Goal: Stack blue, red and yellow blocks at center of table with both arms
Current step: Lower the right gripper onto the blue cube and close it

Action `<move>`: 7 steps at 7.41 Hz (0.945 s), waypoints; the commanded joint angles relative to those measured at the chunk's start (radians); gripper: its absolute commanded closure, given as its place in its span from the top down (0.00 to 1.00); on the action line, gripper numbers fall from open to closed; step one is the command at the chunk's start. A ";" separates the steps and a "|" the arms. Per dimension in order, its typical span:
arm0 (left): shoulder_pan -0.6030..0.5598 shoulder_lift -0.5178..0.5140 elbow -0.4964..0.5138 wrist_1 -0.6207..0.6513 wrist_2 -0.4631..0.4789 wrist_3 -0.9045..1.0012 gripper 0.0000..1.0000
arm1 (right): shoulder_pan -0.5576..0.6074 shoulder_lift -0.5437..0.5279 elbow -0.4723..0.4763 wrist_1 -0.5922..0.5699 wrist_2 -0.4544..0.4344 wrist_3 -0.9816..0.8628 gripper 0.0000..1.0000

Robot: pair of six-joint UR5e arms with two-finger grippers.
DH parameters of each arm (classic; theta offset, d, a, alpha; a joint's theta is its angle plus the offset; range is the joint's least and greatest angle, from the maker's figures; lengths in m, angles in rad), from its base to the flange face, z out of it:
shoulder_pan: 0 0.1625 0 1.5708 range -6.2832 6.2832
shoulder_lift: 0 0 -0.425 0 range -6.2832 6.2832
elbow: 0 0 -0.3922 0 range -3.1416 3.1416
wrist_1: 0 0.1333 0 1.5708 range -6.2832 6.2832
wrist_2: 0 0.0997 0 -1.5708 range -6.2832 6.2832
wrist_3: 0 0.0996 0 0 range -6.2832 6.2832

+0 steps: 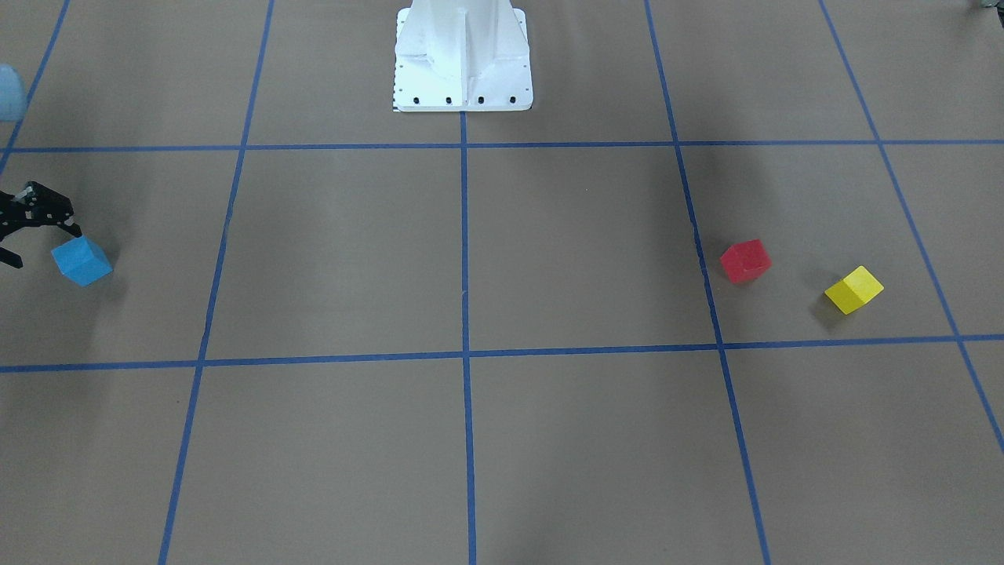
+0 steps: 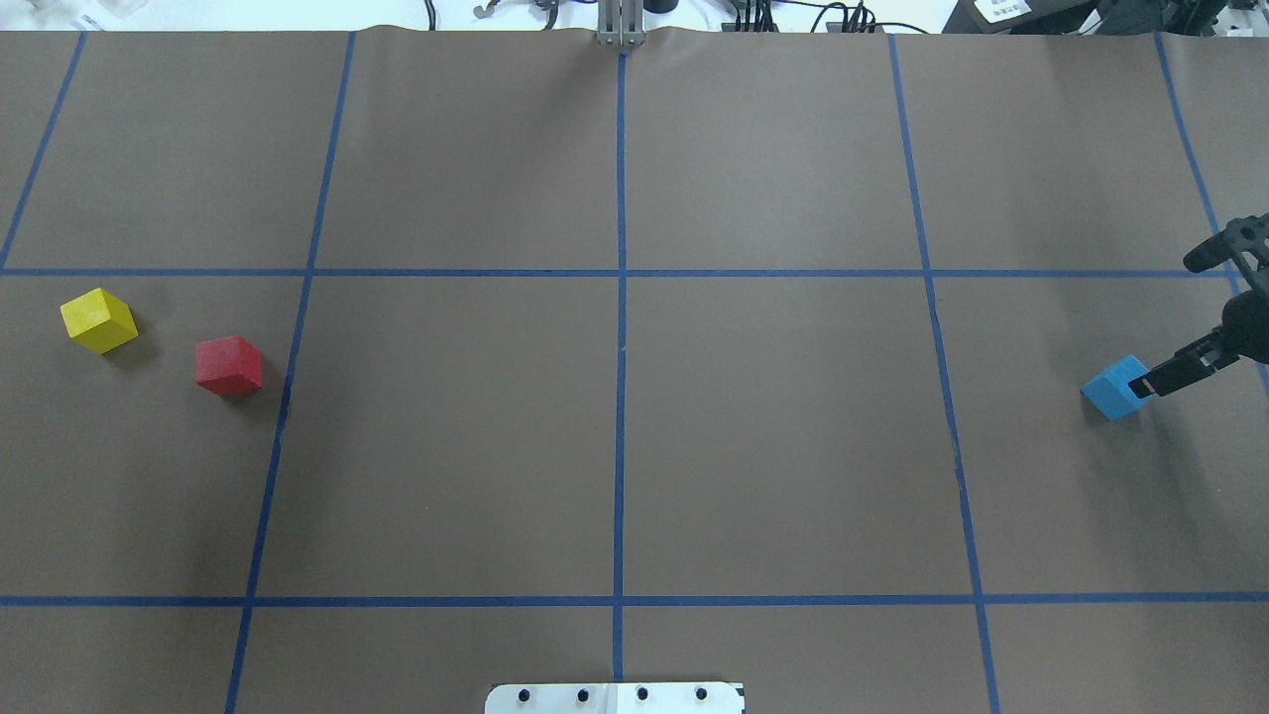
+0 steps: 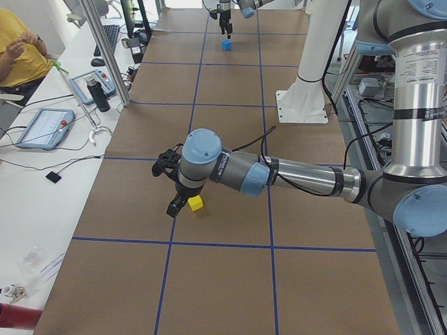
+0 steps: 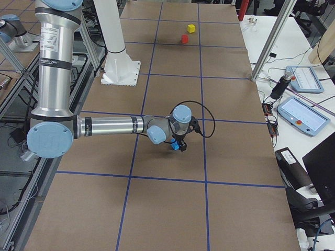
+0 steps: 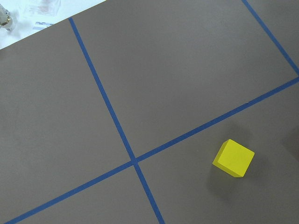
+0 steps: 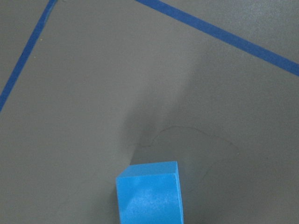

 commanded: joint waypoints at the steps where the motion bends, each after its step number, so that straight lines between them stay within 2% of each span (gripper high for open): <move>1: 0.000 0.000 0.000 0.002 0.002 0.000 1.00 | -0.046 0.002 -0.008 0.000 -0.059 0.032 0.97; 3: 0.000 0.000 0.000 0.002 0.002 0.000 1.00 | -0.099 0.003 -0.008 0.002 -0.113 0.079 0.94; 4: 0.000 0.000 0.000 0.000 0.000 0.000 1.00 | -0.109 0.005 -0.010 0.000 -0.122 0.079 0.79; 5: 0.000 0.001 0.000 0.000 0.000 0.000 1.00 | -0.112 0.005 -0.007 0.000 -0.122 0.078 0.36; 6: 0.000 0.001 0.000 0.000 0.000 0.000 1.00 | -0.113 0.008 -0.002 0.000 -0.122 0.076 0.00; 7: -0.002 0.001 0.000 0.000 0.000 0.000 1.00 | -0.113 0.022 0.003 0.000 -0.124 0.076 0.00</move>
